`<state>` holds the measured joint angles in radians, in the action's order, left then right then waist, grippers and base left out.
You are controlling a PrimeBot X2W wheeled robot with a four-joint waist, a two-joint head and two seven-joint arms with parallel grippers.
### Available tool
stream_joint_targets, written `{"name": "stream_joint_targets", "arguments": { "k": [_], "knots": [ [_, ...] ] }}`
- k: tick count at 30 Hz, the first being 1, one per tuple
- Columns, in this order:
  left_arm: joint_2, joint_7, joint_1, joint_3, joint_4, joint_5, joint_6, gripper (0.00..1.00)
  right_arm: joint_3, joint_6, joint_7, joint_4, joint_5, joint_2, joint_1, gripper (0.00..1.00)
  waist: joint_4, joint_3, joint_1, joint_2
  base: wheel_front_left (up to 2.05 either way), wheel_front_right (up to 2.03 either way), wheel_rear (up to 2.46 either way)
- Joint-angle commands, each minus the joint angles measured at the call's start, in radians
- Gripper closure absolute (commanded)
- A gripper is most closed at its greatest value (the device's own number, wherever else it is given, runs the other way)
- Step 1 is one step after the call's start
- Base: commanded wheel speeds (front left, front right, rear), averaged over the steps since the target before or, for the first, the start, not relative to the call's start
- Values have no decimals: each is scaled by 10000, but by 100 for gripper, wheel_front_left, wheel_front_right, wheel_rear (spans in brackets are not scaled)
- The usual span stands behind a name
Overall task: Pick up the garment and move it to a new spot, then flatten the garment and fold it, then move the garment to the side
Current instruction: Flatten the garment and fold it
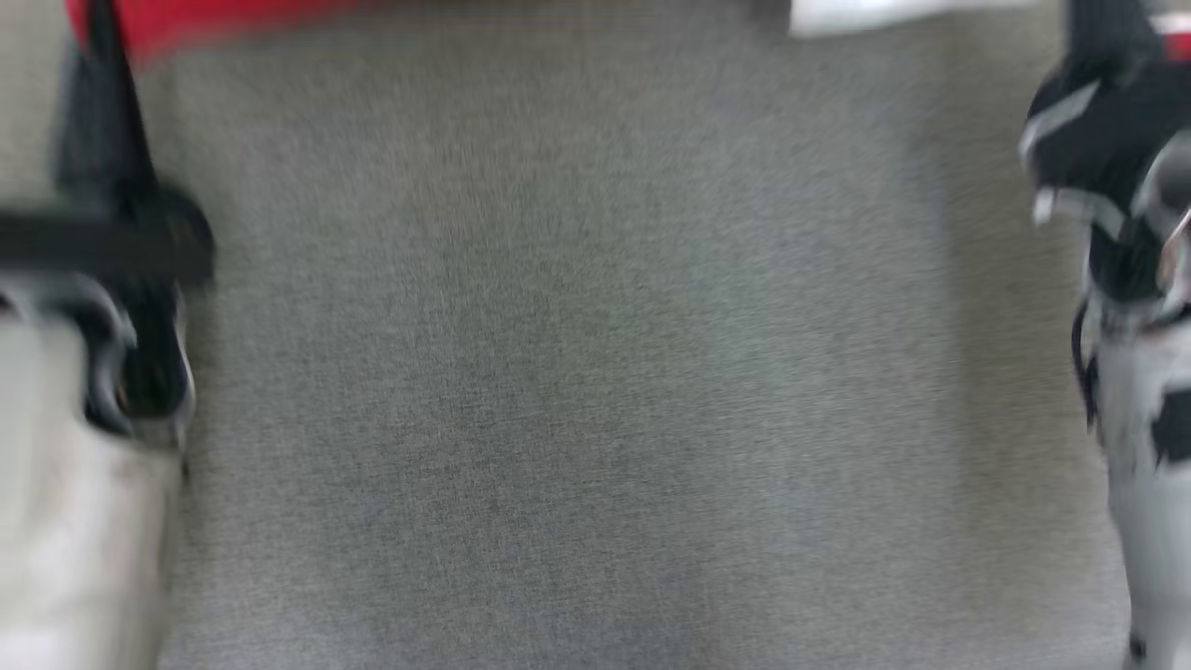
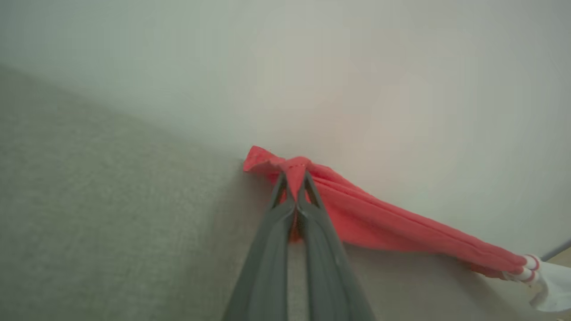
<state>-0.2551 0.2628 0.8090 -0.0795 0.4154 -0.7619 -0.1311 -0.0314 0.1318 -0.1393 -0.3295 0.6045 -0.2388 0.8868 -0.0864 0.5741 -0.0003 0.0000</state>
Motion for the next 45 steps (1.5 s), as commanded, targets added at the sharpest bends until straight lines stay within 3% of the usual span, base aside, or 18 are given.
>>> {"name": "stream_joint_targets", "arguments": {
  "k": [1, 9, 18, 31, 39, 45],
  "knots": [
    [-204, 15, -582, -118, 173, -62, 19, 100, 14, -27, -436, 318, -457, -189, -728, 100, -336, -1529, 3, 0, 0, 0, 0],
    [-234, -206, -2238, -427, 806, -314, 26, 100, 981, -29, -2848, 1937, -1451, 166, -3394, 100, -520, -2733, 3, 0, 0, 0, 0],
    [110, -170, -4174, -710, 216, -539, 98, 100, 2114, -29, -5309, 4108, -1964, 1049, -6081, 100, -407, -3622, 3, 0, 0, 0, 0],
    [168, -459, -6825, -1199, -1295, 106, 1477, 100, 2828, -29, -5898, 4815, -2432, 1728, -8047, 100, -26, -4143, 3, 0, 0, 0, 0],
    [-172, -944, -7969, -1595, -1960, 593, 2083, 100, 2697, -29, -6714, 4694, -2977, 1668, -8760, 100, 85, -4411, 3, 0, 0, 0, 0],
    [-508, -1699, -8484, -2044, -2173, 915, 2422, 100, 2608, -29, -7948, 4721, -3140, 1465, -9364, 100, 125, -4591, 3, 0, 0, 0, 0]
  ]
}}
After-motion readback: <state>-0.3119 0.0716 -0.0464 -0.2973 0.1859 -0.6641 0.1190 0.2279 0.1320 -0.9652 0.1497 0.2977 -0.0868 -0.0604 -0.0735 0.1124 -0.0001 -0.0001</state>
